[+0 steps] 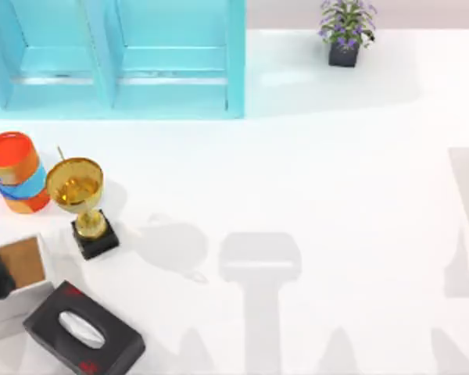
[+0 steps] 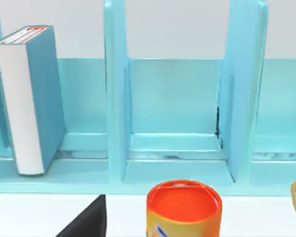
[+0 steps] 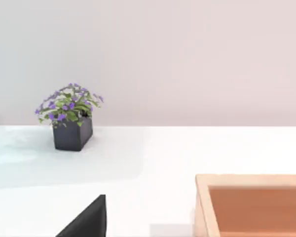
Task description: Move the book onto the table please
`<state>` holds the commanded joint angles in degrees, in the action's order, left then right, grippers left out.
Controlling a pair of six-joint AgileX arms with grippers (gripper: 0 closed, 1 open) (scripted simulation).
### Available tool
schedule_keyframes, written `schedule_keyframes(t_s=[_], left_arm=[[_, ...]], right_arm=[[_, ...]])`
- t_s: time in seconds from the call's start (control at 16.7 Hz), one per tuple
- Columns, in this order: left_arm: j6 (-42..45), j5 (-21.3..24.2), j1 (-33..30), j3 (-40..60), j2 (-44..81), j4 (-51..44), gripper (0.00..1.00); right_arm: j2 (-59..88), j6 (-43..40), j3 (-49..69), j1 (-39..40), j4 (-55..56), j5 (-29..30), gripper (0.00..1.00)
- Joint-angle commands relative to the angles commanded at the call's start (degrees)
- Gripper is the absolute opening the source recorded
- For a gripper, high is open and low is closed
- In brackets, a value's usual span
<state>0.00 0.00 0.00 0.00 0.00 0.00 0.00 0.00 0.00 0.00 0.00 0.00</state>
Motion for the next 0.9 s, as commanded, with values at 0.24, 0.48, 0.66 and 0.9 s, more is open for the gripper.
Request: schedule_keyframes(t_s=[0.24, 0.48, 0.66, 0.9], left_arm=[[0.2, 0.7, 0.6, 1.1, 1.8, 1.0, 1.0], [1.1, 4.3, 3.8, 7.1, 12.6, 6.5, 1.0], [2.1, 8.3, 7.5, 13.9, 26.7, 12.8, 1.0], [3.8, 14.8, 13.4, 24.7, 50.4, 22.7, 1.0]], right_arm=[[0.0, 0.0, 0.0, 0.0, 0.0, 0.0, 1.0], [0.0, 0.0, 0.0, 0.0, 0.0, 0.0, 1.0], [0.0, 0.0, 0.0, 0.0, 0.0, 0.0, 1.0], [0.0, 0.0, 0.0, 0.0, 0.0, 0.0, 1.0]])
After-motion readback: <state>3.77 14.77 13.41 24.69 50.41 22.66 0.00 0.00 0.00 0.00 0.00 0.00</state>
